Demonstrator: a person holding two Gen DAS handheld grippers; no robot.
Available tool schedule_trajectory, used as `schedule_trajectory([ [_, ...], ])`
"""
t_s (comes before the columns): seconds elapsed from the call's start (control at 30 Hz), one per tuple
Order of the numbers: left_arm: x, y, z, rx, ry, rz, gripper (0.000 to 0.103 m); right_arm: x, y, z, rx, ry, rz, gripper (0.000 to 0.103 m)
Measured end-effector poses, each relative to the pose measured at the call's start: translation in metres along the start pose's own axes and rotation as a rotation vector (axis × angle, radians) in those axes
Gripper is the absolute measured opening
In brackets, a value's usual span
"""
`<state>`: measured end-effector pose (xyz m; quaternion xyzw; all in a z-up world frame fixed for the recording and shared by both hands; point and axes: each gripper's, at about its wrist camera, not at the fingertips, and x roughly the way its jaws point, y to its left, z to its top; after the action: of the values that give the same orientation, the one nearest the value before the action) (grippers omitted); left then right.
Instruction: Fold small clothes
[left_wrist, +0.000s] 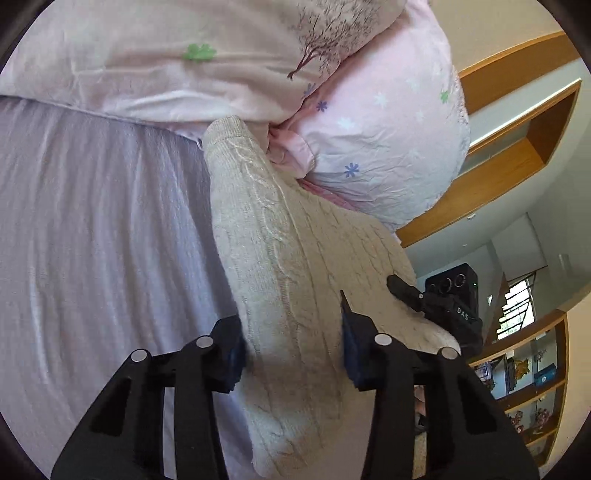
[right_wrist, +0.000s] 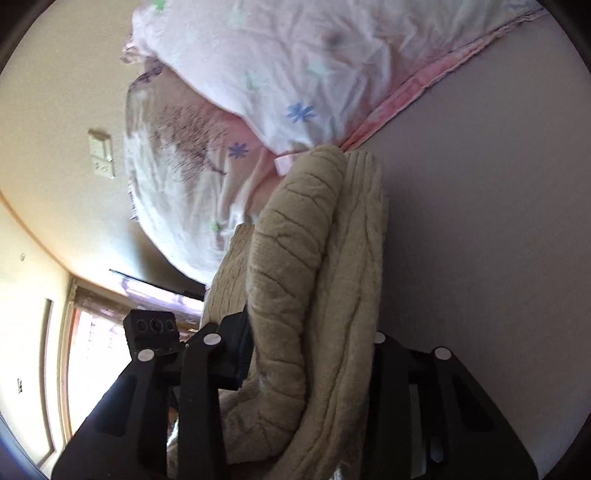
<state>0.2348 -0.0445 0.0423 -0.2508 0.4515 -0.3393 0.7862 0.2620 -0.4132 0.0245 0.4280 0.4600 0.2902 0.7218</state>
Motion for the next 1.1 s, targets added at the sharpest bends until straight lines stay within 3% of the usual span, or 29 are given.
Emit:
schedule_trajectory([
  [0.07,-0.02,-0.002,0.0,0.091,-0.028,0.095,0.045,0.02,0.017,-0.009,-0.057,0.063,0.025,0.039],
  [0.13,-0.032,0.003,0.0,0.128,-0.031,0.221,0.05,0.038,0.031,-0.015,-0.119,0.101,-0.065,0.049],
  [0.2,-0.046,0.008,-0.002,0.123,-0.066,0.279,0.052,0.029,0.039,-0.014,-0.157,0.034,-0.181,0.061],
  [0.23,-0.059,0.004,-0.004,0.137,-0.125,0.307,0.06,0.011,0.041,-0.013,-0.166,-0.067,-0.221,0.064],
  [0.27,-0.071,0.001,-0.007,0.154,-0.18,0.32,0.072,-0.006,0.043,-0.013,-0.166,-0.157,-0.224,0.064],
  [0.3,-0.082,-0.008,-0.01,0.174,-0.235,0.311,0.077,-0.02,0.045,-0.013,-0.164,-0.209,-0.183,0.064],
  [0.37,-0.084,-0.024,-0.011,0.212,-0.28,0.264,0.08,-0.026,0.05,-0.015,-0.167,-0.214,-0.095,0.064],
  [0.43,-0.076,-0.042,-0.018,0.257,-0.262,0.225,0.082,-0.01,0.057,-0.017,-0.188,-0.169,-0.136,0.063],
  [0.5,-0.057,-0.058,-0.023,0.304,-0.224,0.195,0.083,0.018,0.059,-0.019,-0.204,-0.087,-0.202,0.043],
  [0.53,-0.046,-0.063,-0.026,0.325,-0.204,0.19,0.083,0.028,0.06,-0.022,-0.229,-0.059,-0.251,0.017],
  [0.63,-0.015,-0.073,-0.04,0.372,-0.122,0.183,0.083,0.014,0.07,-0.024,-0.289,-0.175,-0.372,0.009],
  [0.7,0.002,-0.077,-0.052,0.411,-0.065,0.149,0.082,0.005,0.064,-0.023,-0.276,-0.262,-0.552,0.007],
  [0.73,0.005,-0.079,-0.059,0.437,-0.047,0.145,0.082,0.007,0.057,-0.021,-0.248,-0.251,-0.604,0.007],
  [0.8,0.011,-0.087,-0.072,0.516,-0.038,0.209,0.082,0.014,0.051,-0.022,-0.226,-0.201,-0.622,0.007],
  [0.87,0.014,-0.091,-0.081,0.571,-0.03,0.258,0.082,0.009,0.062,-0.028,-0.241,-0.235,-0.661,0.011],
  [1.0,-0.001,-0.086,-0.089,0.562,-0.05,0.255,0.082,-0.031,0.094,-0.05,-0.274,-0.369,-0.519,0.028],
  [1.03,-0.007,-0.082,-0.089,0.54,-0.057,0.238,0.083,-0.037,0.104,-0.059,-0.31,-0.371,-0.462,0.036],
  [1.1,-0.021,-0.075,-0.09,0.477,-0.077,0.213,0.087,-0.045,0.114,-0.079,-0.371,-0.326,-0.364,0.039],
])
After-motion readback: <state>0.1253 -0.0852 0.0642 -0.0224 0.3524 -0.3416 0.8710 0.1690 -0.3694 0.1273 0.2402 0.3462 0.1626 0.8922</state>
